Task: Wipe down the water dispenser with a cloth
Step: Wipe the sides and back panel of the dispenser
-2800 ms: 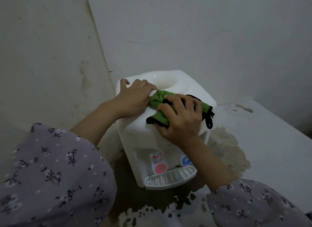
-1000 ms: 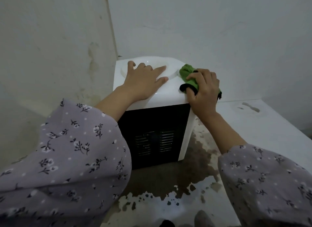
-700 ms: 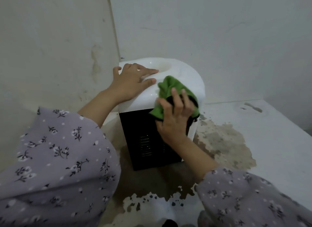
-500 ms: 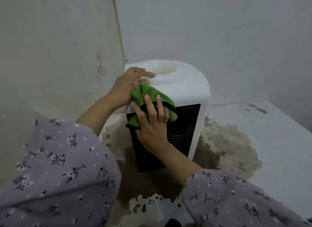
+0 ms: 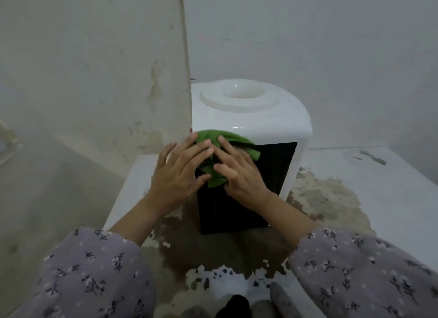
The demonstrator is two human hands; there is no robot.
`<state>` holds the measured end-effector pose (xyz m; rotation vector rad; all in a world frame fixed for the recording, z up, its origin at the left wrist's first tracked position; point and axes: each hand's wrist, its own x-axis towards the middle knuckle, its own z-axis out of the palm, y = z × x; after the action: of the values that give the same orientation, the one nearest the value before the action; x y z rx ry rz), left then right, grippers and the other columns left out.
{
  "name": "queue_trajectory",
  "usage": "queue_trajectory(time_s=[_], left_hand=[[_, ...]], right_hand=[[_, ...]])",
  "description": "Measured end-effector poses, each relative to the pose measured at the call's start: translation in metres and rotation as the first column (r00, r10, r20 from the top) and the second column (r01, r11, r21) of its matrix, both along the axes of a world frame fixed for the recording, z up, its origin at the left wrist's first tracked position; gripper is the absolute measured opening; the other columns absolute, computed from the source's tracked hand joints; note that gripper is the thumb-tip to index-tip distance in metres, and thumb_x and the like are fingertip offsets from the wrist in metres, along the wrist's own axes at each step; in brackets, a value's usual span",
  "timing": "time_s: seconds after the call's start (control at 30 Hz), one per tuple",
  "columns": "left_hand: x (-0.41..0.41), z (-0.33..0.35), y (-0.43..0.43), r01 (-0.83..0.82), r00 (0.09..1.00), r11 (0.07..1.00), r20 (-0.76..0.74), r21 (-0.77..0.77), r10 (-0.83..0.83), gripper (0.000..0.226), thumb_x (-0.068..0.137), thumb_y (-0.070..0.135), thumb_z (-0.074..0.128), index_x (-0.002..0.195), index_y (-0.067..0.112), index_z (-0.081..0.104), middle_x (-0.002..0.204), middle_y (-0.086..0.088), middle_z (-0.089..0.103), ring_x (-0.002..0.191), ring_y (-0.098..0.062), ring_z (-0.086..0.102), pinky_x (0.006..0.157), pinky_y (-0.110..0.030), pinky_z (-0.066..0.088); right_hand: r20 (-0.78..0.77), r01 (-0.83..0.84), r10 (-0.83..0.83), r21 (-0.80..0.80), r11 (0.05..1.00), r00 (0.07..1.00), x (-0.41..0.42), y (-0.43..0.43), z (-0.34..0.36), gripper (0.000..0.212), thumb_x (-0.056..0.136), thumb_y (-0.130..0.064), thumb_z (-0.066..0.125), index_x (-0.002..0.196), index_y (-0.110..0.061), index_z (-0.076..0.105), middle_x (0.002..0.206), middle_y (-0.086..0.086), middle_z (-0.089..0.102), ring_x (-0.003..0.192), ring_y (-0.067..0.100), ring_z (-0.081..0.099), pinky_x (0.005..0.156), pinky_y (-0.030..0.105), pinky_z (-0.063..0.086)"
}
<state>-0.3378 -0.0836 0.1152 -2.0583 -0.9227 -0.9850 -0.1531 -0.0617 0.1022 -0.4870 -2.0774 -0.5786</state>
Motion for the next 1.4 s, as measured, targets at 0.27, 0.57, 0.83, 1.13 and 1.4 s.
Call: queue_trajectory(time_s=[0.27, 0.57, 0.83, 1.13, 1.4], left_hand=[[0.004, -0.041, 0.0, -0.298, 0.949, 0.941, -0.055, 0.16, 0.31, 0.075, 0.091, 0.038, 0.048, 0.149, 0.012, 0.009, 0.157, -0.002, 0.004, 0.145, -0.019, 0.007, 0.114, -0.041, 0.003], [-0.002, -0.061, 0.001, -0.246, 0.954, 0.956, -0.136, 0.16, 0.269, 0.062, 0.091, 0.012, 0.045, 0.147, 0.01, 0.02, 0.157, 0.001, 0.008, 0.143, -0.017, 0.015, 0.113, -0.041, 0.007], [0.041, -0.025, 0.007, -0.238, 0.97, 0.955, -0.009, 0.179, 0.244, 0.058, 0.096, 0.013, 0.043, 0.148, 0.009, 0.018, 0.158, 0.001, 0.004, 0.144, -0.017, 0.01, 0.114, -0.044, 0.0], [0.07, -0.061, 0.014, -0.257, 0.941, 0.96, -0.199, 0.114, 0.275, 0.061, 0.099, 0.026, 0.029, 0.148, 0.005, 0.001, 0.156, -0.008, -0.011, 0.144, -0.022, -0.007, 0.114, -0.045, -0.007], [0.12, -0.033, 0.019, -0.266, 0.962, 0.961, -0.036, 0.077, 0.269, 0.066, 0.097, 0.023, 0.034, 0.148, 0.006, -0.003, 0.156, -0.007, -0.015, 0.144, -0.02, -0.009, 0.115, -0.044, -0.006]], right_hand=[[0.147, -0.116, 0.114, 0.006, 0.993, 0.983, 0.013, 0.005, 0.004, 0.036, 0.084, 0.006, 0.054, 0.106, -0.014, 0.034, 0.136, 0.016, 0.038, 0.127, 0.03, 0.043, 0.089, 0.039, 0.044], [0.272, 0.069, -0.085, 0.068, 0.995, 0.959, 0.028, 0.008, -0.031, 0.052, 0.09, 0.004, 0.04, 0.139, -0.01, 0.027, 0.148, 0.011, 0.03, 0.14, 0.022, 0.026, 0.097, 0.034, 0.036], [0.255, 0.006, -0.068, 0.237, 0.971, 0.965, 0.066, 0.017, 0.033, 0.046, 0.092, -0.002, 0.056, 0.134, -0.015, 0.044, 0.139, 0.004, 0.048, 0.131, 0.019, 0.043, 0.098, 0.035, 0.044], [0.351, 0.216, -0.321, 0.307, 0.927, 0.88, 0.111, 0.024, -0.031, 0.065, 0.086, -0.001, 0.043, 0.147, -0.014, 0.025, 0.154, -0.001, 0.022, 0.142, 0.017, 0.02, 0.113, 0.034, 0.02], [0.179, 0.129, -0.193, 0.317, 0.94, 0.965, 0.14, 0.04, 0.008, 0.05, 0.095, -0.005, 0.042, 0.143, -0.015, 0.035, 0.146, 0.0, 0.039, 0.137, 0.018, 0.033, 0.11, 0.036, 0.026]])
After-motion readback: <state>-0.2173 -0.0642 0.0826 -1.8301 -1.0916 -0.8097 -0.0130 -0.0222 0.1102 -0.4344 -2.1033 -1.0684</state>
